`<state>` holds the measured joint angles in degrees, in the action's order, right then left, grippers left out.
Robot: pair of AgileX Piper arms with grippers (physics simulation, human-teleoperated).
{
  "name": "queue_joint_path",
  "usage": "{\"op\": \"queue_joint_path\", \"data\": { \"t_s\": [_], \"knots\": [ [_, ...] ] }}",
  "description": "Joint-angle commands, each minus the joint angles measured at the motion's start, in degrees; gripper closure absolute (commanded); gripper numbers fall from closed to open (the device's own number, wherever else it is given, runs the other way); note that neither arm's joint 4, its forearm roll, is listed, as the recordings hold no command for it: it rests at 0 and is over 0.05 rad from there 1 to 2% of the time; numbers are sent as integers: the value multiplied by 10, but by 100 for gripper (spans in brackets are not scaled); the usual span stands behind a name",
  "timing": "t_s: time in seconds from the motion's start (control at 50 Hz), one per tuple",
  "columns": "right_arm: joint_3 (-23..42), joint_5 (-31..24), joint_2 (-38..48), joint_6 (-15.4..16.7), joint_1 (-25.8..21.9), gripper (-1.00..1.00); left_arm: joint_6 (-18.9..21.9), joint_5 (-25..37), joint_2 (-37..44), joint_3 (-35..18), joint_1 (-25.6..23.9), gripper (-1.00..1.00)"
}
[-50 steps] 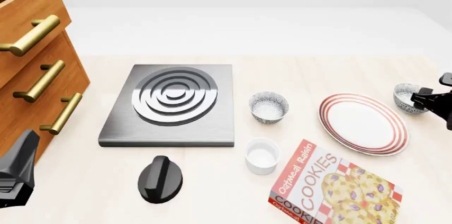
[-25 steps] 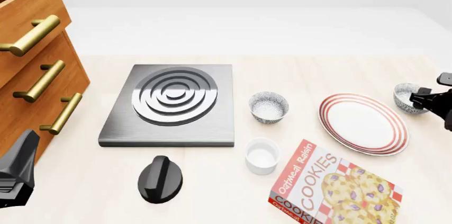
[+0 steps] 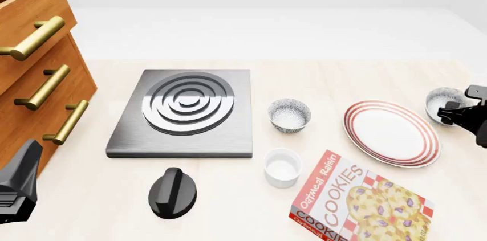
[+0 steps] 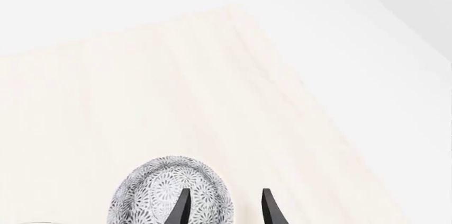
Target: Pick the akita bowl next to the plate and place it on the plate.
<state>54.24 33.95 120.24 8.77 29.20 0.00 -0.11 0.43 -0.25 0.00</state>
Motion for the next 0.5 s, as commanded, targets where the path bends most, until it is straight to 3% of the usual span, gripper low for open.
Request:
{"op": "queue_joint_path", "data": {
  "t_s": [0.02, 0.2, 0.22, 0.5],
  "knots": [
    [-11, -4, 22, 4, 1, -100, 0, 0, 0, 0, 0, -100],
    [-14, -2, 22, 2, -1, -100, 0, 0, 0, 0, 0, -100],
    [-14, -1, 22, 2, -1, 100, 0, 0, 0, 0, 0, -100],
    [-14, -9, 6, -14, -12, 100, 0, 0, 0, 0, 0, -100]
  ]
}}
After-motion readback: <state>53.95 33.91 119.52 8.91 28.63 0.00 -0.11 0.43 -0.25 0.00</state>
